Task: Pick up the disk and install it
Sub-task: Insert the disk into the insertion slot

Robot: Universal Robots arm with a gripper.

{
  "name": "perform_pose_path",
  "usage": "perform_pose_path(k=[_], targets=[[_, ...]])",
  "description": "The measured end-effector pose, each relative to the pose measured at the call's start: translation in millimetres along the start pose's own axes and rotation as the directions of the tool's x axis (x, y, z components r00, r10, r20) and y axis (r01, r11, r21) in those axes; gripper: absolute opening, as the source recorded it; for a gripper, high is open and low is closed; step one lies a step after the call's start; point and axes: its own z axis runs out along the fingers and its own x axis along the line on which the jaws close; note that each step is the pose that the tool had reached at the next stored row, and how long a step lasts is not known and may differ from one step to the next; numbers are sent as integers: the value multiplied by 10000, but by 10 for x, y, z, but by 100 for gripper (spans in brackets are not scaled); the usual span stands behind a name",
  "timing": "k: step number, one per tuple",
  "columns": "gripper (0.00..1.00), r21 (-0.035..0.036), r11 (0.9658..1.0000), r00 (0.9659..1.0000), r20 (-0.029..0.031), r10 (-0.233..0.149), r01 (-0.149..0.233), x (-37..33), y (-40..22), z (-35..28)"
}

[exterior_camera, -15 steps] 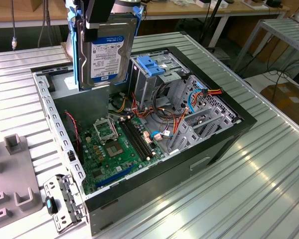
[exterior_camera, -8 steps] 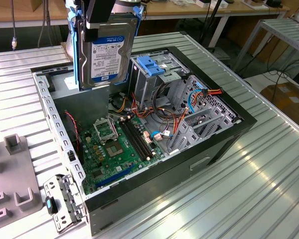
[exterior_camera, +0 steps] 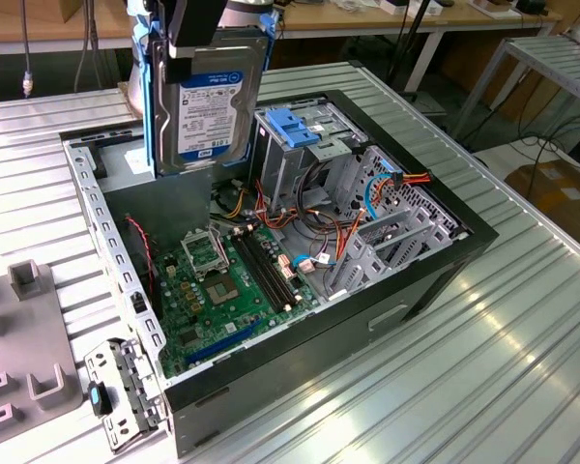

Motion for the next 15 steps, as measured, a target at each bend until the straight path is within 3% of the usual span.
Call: perform_pose_path(k=[15], targets=[[37,0,10000,10000,0,0,0,156,-5,-9]])
